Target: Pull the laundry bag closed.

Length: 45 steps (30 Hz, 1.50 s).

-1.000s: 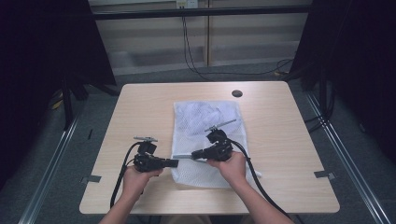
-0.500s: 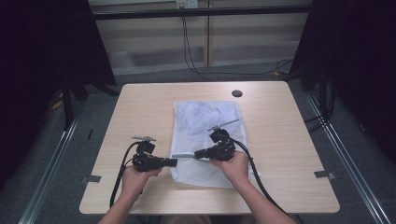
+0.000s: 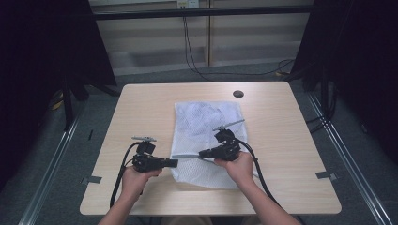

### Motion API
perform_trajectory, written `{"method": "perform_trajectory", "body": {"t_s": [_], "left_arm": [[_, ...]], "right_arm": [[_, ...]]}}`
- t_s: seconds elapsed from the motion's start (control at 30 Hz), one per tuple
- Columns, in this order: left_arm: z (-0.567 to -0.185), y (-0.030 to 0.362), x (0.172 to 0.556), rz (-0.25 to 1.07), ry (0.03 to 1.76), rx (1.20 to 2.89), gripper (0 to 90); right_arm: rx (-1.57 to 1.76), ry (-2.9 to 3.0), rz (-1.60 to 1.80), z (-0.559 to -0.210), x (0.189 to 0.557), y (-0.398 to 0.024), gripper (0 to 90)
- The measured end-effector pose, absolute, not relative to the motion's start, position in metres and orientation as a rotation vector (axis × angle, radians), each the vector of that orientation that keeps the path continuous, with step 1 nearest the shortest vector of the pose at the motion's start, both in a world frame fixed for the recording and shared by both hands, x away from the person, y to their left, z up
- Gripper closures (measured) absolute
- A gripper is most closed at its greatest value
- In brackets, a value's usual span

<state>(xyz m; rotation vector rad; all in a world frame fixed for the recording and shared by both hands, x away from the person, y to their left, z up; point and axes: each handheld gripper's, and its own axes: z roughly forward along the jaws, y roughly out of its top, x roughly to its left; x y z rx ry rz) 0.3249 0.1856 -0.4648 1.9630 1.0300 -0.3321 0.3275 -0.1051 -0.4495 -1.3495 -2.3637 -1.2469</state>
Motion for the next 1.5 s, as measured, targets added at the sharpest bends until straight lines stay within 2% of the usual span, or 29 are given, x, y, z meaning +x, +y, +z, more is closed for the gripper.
{"method": "perform_trajectory", "body": {"t_s": [1.5], "left_arm": [[-0.463, 0.189, 0.325, -0.332, 1.050, 1.948, 88.3]], "right_arm": [[-1.361, -2.374, -1.246, -0.448, 0.326, -0.117, 87.1]]}}
